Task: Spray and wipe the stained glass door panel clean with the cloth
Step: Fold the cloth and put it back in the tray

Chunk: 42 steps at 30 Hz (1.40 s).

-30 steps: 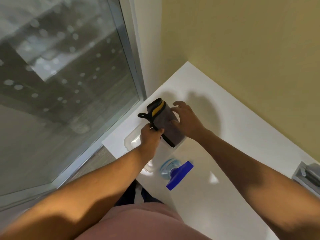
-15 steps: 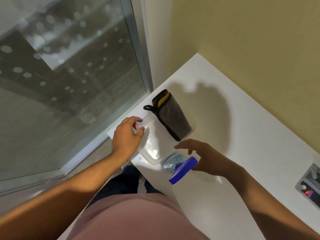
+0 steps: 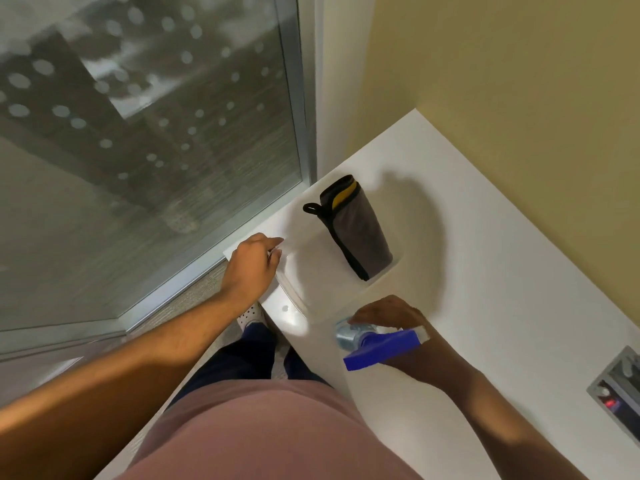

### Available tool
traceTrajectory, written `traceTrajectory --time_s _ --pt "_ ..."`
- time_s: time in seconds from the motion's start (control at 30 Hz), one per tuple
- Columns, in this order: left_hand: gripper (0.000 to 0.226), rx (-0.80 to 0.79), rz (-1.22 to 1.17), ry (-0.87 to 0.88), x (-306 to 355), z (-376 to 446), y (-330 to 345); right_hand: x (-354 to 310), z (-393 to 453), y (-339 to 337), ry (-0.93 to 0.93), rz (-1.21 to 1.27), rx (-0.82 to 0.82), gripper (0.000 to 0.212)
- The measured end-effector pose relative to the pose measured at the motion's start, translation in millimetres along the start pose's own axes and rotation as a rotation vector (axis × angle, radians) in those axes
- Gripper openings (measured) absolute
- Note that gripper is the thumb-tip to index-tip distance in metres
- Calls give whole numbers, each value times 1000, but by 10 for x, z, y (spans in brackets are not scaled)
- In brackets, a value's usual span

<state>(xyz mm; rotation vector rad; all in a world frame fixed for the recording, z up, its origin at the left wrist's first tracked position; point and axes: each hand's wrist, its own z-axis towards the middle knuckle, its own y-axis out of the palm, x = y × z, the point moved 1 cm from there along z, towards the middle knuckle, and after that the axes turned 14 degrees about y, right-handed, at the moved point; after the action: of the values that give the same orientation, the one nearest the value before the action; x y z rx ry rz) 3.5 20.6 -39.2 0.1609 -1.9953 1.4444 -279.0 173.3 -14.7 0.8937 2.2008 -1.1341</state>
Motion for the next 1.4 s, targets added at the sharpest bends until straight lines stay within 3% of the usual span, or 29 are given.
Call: traceTrajectory --time_s 0.1,0.2,0.33,0.47,0.53,0.7,0.8,0.9,1.2,1.33,1.4 --pt "34 27 -35 6 -14 -18 27 -371 -321 -102 31 63 9 41" --pt "36 23 -40 9 -39 -39 39 -784 -695 -225 84 209 188 55" --pt "43 22 -27 36 -18 -91 59 -1089 -559 -227 91 330 438 66" --pt "55 22 34 49 30 -139 69 -1123 -131 -60 199 430 592 49" --pt "57 13 65 42 54 -167 82 -1115 114 90 238 490 587 46" --pt "57 5 83 35 66 -198 129 -1003 576 495 277 559 595 64" --pt "58 -14 116 32 61 -179 153 -979 700 665 230 520 669 51" --pt "55 -43 121 6 72 -164 170 -984 758 764 224 476 702 56" --pt "55 -86 103 43 43 -151 166 -915 770 915 237 531 606 47" --pt "61 -76 22 80 34 -168 139 -980 695 903 209 534 579 70" --pt "61 -70 30 103 25 -183 116 -966 695 895 225 531 571 66"
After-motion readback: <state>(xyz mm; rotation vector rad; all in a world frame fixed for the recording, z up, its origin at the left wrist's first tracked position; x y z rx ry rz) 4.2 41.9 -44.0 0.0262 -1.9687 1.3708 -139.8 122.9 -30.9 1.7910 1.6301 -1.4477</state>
